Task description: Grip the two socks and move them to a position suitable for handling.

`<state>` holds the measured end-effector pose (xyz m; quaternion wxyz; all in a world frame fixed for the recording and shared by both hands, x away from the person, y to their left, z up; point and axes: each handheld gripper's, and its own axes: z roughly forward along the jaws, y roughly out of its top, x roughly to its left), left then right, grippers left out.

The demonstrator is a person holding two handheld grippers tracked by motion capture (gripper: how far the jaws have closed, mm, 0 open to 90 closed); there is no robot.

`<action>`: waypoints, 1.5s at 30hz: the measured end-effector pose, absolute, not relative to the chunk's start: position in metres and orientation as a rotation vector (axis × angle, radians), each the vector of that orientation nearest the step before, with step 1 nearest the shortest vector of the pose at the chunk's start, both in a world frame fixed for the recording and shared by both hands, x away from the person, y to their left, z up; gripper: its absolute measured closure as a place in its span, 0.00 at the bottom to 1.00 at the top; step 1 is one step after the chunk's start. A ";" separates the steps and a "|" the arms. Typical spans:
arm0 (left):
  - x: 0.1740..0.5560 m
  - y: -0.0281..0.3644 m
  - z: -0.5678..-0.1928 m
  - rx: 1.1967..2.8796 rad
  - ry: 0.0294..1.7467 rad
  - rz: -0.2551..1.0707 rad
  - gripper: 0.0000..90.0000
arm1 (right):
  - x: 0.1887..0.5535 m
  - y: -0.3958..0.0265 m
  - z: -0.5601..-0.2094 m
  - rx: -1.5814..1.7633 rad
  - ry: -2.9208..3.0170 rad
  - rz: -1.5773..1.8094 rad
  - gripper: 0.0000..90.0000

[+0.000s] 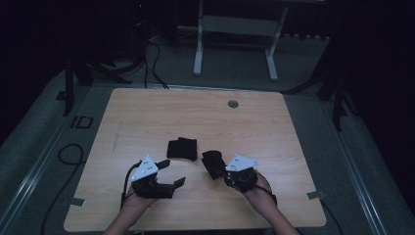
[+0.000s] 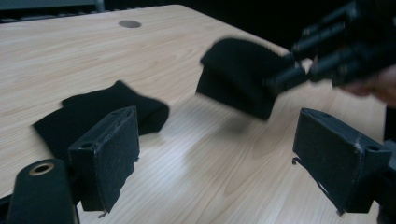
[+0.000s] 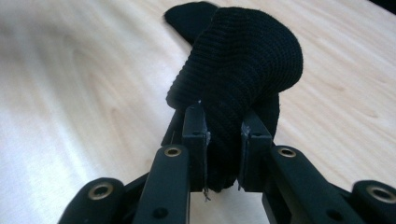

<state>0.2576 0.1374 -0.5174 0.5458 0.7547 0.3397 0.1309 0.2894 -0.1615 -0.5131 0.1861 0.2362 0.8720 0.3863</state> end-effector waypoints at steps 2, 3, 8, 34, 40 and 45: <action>0.262 0.130 -0.516 1.803 0.793 0.301 0.17 | 0.284 -0.159 -0.514 0.651 2.471 1.088 0.85; 0.264 0.128 -0.515 1.806 0.787 0.294 0.17 | 0.282 -0.158 -0.514 0.638 2.473 1.096 0.85; 0.274 0.117 -0.512 1.813 0.771 0.265 0.24 | 0.275 -0.155 -0.511 0.603 2.479 1.112 0.85; 0.285 0.091 -0.505 1.882 0.660 0.243 0.95 | 0.268 -0.158 -0.504 0.557 2.455 1.120 0.84; 0.282 0.097 -0.495 1.912 0.652 0.264 0.96 | 0.276 -0.167 -0.502 0.596 2.458 1.166 0.84; 0.278 0.101 -0.492 1.966 0.627 0.290 0.96 | 0.274 -0.167 -0.502 0.565 2.474 1.149 0.83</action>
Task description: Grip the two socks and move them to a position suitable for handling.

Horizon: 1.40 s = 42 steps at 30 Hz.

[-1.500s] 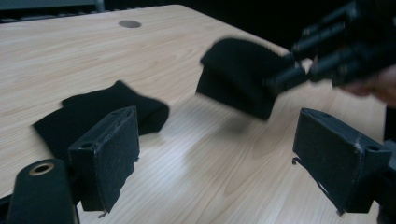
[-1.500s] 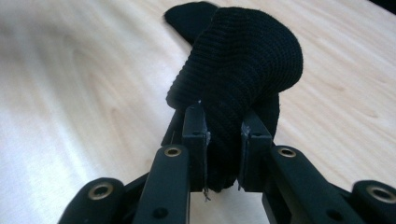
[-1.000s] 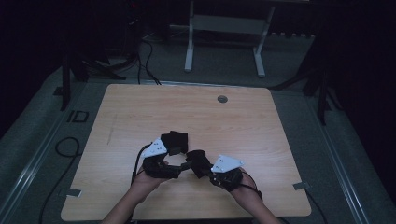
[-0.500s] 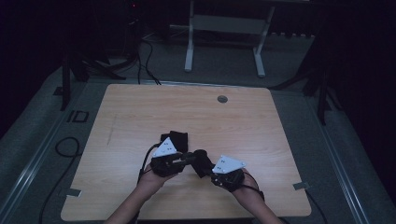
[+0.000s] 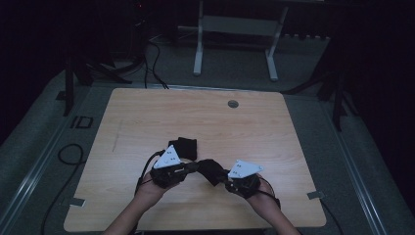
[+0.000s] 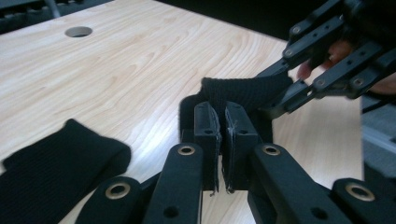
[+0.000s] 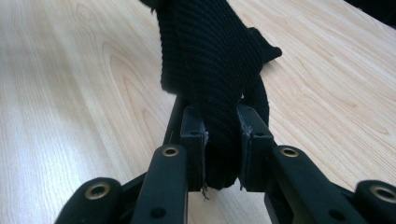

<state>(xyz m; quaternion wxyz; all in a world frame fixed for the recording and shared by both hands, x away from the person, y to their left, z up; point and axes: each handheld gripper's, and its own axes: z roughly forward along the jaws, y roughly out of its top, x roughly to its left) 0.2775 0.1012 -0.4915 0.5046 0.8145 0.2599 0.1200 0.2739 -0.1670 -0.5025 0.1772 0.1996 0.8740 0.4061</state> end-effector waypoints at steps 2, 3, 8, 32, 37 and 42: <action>0.276 0.104 -0.491 1.963 0.623 0.285 0.96 | 0.273 -0.167 -0.504 0.556 2.483 1.146 0.83; 0.276 0.104 -0.490 1.974 0.624 0.287 0.96 | 0.273 -0.168 -0.504 0.558 2.485 1.153 0.83; 0.277 0.117 -0.481 1.925 0.654 0.305 0.96 | 0.274 -0.171 -0.503 0.585 2.471 1.164 0.84; 0.267 0.121 -0.482 1.969 0.683 0.275 0.96 | 0.271 -0.172 -0.514 0.630 2.464 1.166 0.89; 0.262 0.128 -0.510 2.019 0.734 0.228 0.96 | 0.267 -0.163 -0.528 0.593 2.531 1.123 0.88; 0.259 0.135 -0.520 2.041 0.755 0.186 0.95 | 0.267 -0.156 -0.537 0.603 2.601 1.094 0.64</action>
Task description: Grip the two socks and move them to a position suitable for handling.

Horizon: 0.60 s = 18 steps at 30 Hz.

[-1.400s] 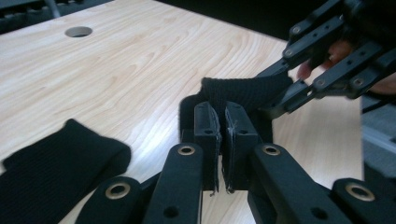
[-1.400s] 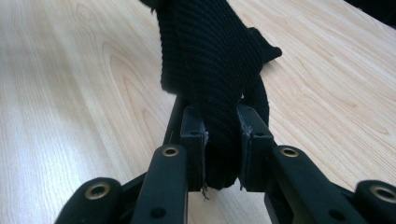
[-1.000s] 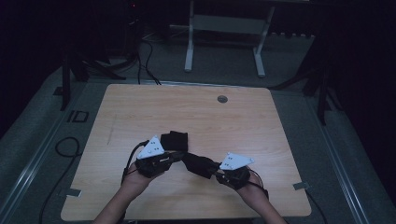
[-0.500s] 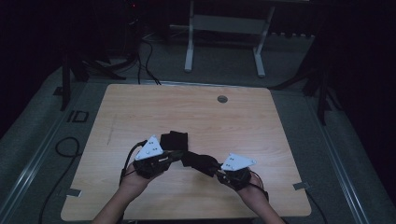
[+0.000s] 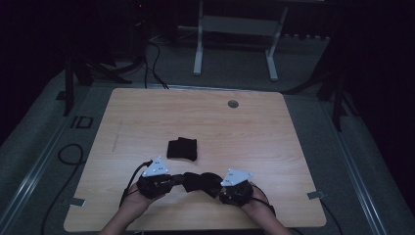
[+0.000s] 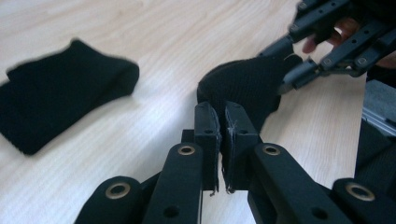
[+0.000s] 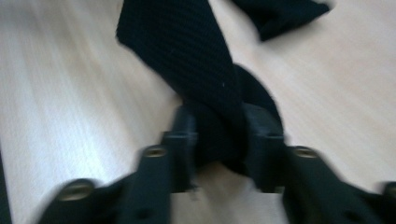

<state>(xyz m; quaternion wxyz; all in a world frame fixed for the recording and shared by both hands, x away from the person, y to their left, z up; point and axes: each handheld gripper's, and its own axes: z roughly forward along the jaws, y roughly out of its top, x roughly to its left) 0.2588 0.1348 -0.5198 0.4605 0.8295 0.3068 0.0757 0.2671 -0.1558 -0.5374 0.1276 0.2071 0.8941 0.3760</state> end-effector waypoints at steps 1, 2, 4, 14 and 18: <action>0.258 0.137 -0.521 2.048 0.757 0.176 0.95 | 0.268 -0.155 -0.539 0.606 2.635 1.095 0.60; 0.256 0.140 -0.522 2.047 0.760 0.178 0.95 | 0.267 -0.155 -0.540 0.603 2.657 1.098 0.56; 0.253 0.145 -0.524 2.053 0.764 0.164 0.95 | 0.267 -0.156 -0.540 0.604 2.680 1.096 0.50; 0.249 0.163 -0.538 2.110 0.807 0.147 0.95 | 0.278 -0.179 -0.524 0.634 2.701 1.084 0.44; 0.250 0.165 -0.542 2.149 0.807 0.089 0.95 | 0.295 -0.188 -0.515 0.721 2.626 1.106 0.45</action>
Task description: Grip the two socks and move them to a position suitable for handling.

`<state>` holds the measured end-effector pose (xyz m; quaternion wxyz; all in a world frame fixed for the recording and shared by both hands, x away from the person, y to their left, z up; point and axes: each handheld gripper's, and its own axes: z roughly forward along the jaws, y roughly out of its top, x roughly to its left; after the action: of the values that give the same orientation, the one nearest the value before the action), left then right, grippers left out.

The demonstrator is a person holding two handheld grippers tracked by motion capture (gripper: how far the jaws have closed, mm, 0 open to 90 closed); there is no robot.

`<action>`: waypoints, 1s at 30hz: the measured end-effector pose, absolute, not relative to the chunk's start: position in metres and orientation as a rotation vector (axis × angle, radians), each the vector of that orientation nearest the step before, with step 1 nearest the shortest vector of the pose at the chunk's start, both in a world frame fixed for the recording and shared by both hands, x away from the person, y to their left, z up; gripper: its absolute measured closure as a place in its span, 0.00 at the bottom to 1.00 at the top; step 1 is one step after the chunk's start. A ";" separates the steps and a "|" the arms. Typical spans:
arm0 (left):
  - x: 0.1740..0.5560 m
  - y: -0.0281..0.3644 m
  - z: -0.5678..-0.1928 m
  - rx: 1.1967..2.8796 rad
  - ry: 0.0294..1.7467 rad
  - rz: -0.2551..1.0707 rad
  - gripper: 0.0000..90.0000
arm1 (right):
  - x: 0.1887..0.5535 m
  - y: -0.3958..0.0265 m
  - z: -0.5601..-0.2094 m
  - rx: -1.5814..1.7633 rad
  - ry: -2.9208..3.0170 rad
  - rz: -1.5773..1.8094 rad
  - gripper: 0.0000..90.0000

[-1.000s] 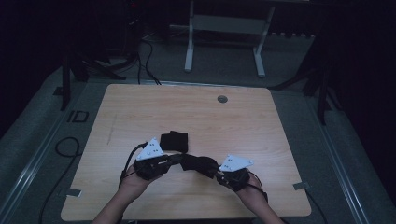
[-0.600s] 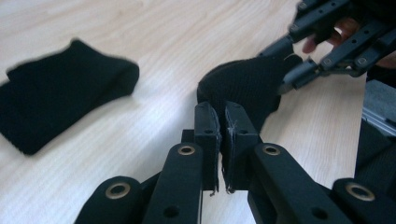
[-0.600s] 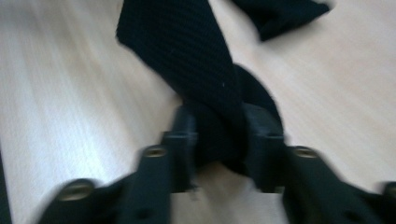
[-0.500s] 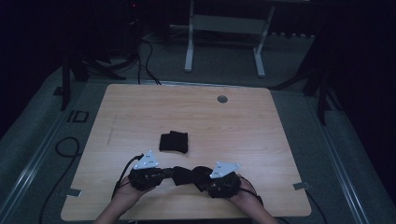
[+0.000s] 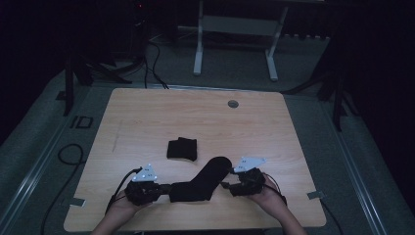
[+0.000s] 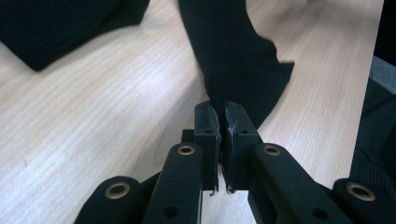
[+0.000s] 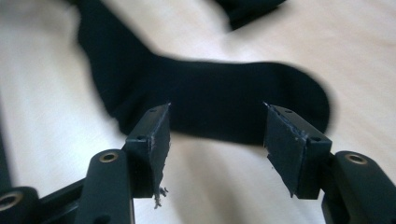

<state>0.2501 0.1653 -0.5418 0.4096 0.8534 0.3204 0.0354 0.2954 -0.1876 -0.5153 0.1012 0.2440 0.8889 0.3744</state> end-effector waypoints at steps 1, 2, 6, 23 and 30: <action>0.251 0.166 -0.542 2.160 0.806 0.080 0.95 | 0.303 -0.189 -0.513 0.759 2.596 1.106 0.45; 0.251 0.166 -0.543 2.169 0.811 0.063 0.95 | 0.308 -0.190 -0.512 0.777 2.579 1.103 0.45; 0.255 0.170 -0.547 2.183 0.834 0.059 0.93 | 0.335 -0.190 -0.513 0.875 2.521 1.101 0.50; 0.242 0.159 -0.540 2.088 0.895 0.301 0.88 | 0.349 -0.171 -0.534 0.754 2.550 1.037 0.99; 0.244 0.140 -0.561 2.207 0.902 0.258 0.98 | 0.349 -0.160 -0.543 0.707 2.569 0.959 0.99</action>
<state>0.2437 0.1395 -0.5613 0.3634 0.8575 0.3503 0.1001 0.3488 -0.1603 -0.5432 0.1544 0.2466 0.8964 0.3345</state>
